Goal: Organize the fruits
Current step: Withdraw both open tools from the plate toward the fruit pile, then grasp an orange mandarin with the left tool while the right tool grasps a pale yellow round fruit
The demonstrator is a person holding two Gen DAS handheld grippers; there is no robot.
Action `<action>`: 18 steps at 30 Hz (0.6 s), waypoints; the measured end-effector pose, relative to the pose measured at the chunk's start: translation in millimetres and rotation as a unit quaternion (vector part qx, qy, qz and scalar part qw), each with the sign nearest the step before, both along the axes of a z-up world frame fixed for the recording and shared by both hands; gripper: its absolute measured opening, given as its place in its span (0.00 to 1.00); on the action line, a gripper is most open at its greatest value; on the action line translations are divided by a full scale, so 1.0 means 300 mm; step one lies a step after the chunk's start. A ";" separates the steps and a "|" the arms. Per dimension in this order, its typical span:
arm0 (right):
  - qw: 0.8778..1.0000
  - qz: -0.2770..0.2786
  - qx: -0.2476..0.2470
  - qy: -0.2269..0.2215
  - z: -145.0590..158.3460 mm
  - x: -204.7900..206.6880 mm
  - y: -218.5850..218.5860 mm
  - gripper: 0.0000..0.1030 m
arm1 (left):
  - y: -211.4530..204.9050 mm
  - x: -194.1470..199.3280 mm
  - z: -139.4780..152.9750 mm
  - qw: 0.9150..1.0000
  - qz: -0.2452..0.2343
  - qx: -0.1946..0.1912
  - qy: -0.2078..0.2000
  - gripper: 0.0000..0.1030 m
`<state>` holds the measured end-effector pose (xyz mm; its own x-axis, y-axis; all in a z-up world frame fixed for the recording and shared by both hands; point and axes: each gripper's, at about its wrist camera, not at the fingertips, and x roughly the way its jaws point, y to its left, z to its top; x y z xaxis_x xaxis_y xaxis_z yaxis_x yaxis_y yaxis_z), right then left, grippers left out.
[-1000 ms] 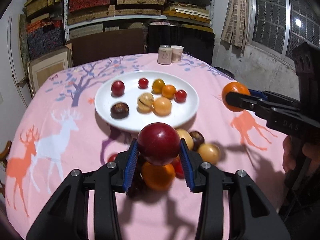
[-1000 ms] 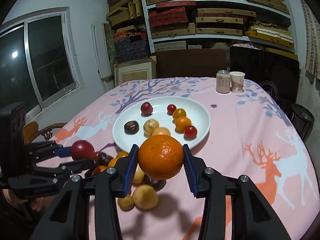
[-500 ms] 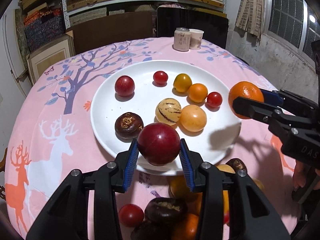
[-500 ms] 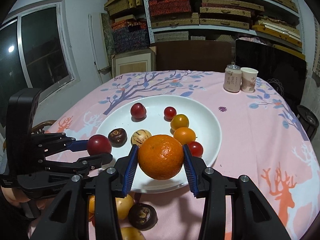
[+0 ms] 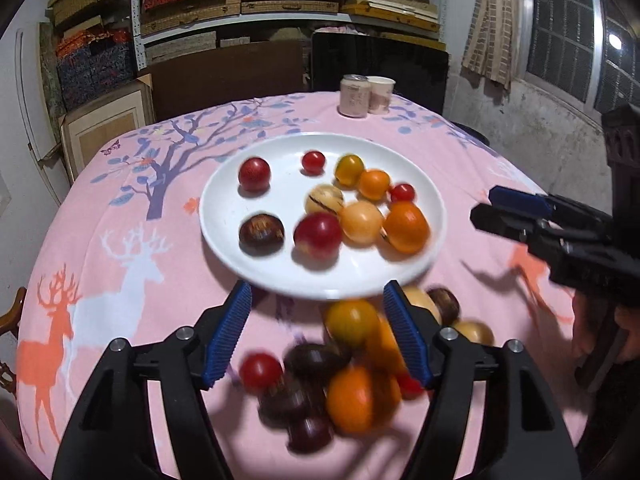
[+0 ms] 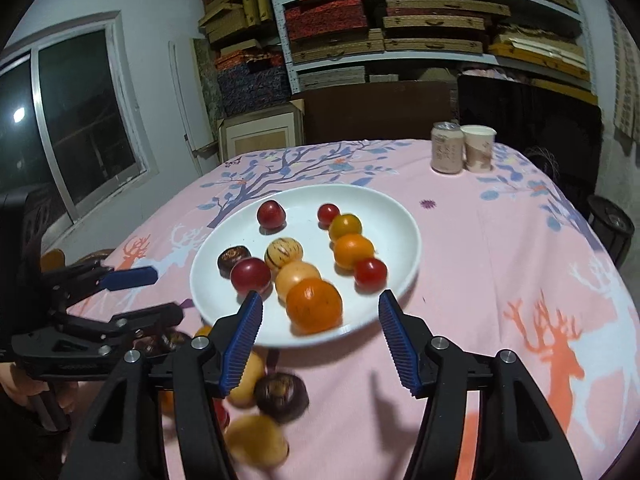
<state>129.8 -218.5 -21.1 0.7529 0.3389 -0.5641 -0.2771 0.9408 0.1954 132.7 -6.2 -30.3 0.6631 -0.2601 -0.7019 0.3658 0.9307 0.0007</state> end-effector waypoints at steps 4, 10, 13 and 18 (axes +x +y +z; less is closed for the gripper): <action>1.000 -0.012 0.015 0.023 -0.043 -0.090 -0.043 0.64 | -0.002 -0.135 -0.047 1.000 -0.019 0.009 0.009 0.65; 0.999 -0.008 0.005 0.044 -0.095 -0.198 -0.038 0.64 | -0.002 -0.201 -0.100 1.000 -0.017 0.001 0.020 0.65; 0.999 -0.011 -0.011 0.037 -0.095 -0.226 -0.029 0.64 | -0.029 -0.214 -0.118 1.000 -0.020 0.017 0.015 0.47; 0.999 -0.012 -0.021 0.026 -0.084 -0.259 -0.025 0.64 | -0.046 -0.197 -0.133 0.999 -0.016 0.030 0.013 0.45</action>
<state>52.0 -225.9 -46.2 0.7302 0.2971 -0.6152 -0.2456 0.9545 0.1695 73.6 -19.9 -70.3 0.6363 -0.2380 -0.7338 0.3960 0.9171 0.0459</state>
